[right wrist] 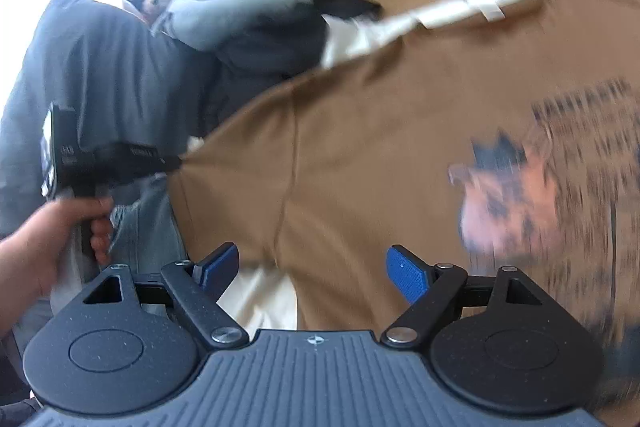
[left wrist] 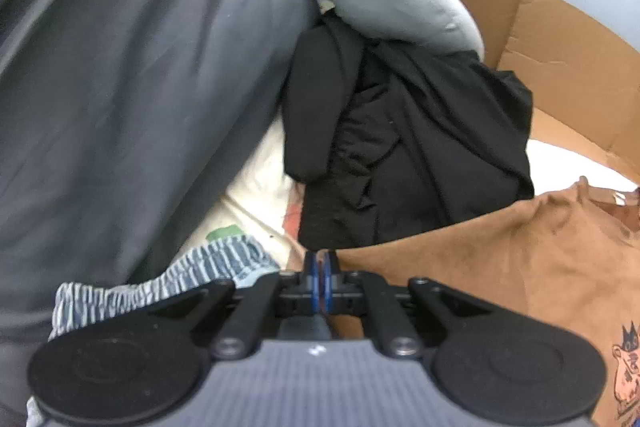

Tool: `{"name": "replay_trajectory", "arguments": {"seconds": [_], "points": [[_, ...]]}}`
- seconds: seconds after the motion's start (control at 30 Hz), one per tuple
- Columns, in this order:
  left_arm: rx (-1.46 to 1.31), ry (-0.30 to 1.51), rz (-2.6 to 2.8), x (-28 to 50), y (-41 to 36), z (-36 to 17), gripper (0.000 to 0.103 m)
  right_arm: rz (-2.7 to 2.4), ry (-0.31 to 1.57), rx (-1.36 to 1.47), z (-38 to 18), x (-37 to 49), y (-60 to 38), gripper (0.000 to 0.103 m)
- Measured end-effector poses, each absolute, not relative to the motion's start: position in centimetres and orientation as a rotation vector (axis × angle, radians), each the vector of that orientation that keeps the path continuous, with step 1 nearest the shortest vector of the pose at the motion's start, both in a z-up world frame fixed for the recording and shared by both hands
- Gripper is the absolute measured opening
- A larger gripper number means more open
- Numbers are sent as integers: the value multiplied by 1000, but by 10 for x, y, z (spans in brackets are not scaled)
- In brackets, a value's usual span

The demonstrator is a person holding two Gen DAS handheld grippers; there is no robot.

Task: Fold clothes

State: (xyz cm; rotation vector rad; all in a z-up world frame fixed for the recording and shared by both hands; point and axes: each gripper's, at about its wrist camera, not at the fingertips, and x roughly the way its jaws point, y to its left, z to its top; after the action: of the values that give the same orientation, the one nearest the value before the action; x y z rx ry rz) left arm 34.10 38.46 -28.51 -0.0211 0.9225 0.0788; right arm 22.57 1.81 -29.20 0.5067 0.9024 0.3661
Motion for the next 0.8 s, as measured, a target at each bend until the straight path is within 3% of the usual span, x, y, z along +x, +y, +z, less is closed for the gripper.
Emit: {"name": "replay_trajectory", "arguments": {"seconds": [0.5, 0.7, 0.8], "points": [[-90, 981, 6, 352, 409, -303, 3, 373, 854, 154, -294, 357, 49, 66], [-113, 961, -54, 350, 419, -309, 3, 420, 861, 47, -311, 411, 87, 51], [-113, 944, -78, 348, 421, -309, 3, 429, 871, 37, -318, 426, 103, 38]]}}
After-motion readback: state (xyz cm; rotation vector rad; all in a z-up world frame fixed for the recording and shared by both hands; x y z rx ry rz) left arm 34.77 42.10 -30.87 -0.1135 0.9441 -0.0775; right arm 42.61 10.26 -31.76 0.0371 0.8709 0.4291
